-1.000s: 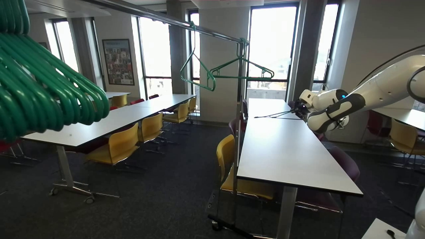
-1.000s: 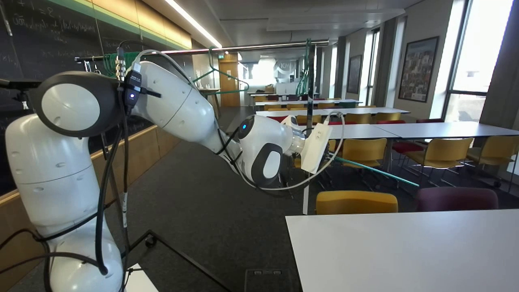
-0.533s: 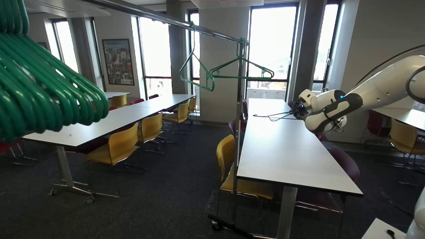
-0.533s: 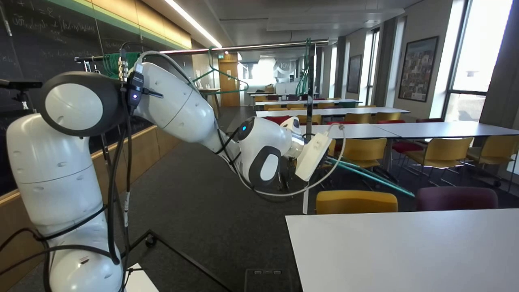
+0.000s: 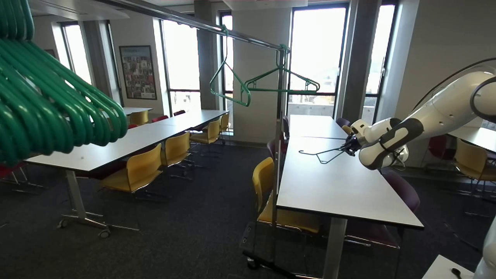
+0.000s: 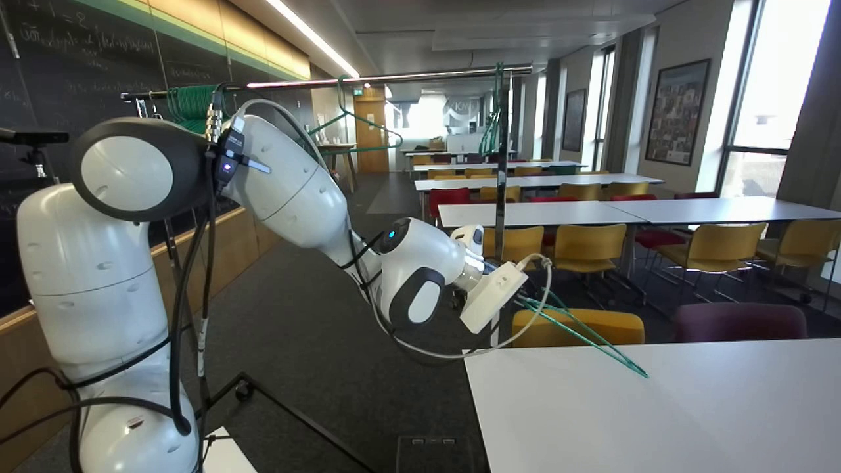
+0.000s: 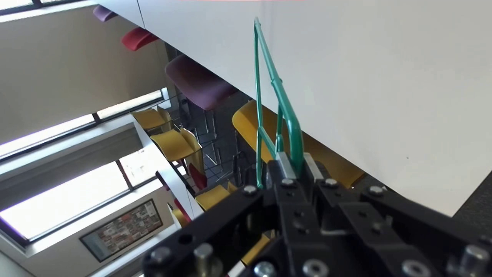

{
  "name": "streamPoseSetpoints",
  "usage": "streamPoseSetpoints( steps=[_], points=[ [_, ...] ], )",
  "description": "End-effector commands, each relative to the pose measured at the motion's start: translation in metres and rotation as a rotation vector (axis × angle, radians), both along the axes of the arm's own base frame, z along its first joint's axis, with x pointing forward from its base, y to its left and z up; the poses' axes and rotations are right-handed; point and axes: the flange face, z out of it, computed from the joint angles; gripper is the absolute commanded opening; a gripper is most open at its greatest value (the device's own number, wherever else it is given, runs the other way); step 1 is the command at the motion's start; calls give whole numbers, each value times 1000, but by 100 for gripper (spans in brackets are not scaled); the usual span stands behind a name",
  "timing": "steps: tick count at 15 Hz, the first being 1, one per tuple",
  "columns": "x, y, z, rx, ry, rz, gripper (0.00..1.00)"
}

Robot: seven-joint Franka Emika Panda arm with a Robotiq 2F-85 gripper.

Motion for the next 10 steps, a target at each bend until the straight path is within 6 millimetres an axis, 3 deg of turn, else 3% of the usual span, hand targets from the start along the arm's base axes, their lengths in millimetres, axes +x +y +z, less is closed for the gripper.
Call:
streamPoseSetpoints(
  steps=[1, 2, 3, 4, 5, 7, 10],
  points=[
    [0, 0, 1, 0, -1, 0, 9],
    [0, 0, 1, -1, -1, 0, 9],
    [0, 0, 1, -1, -1, 0, 2],
    [-1, 4, 7, -14, -14, 13, 2],
    [1, 8, 1, -8, -3, 20, 2],
    [9, 11, -24, 14, 48, 14, 2],
    [18, -10, -73, -32, 106, -15, 2]
  ],
)
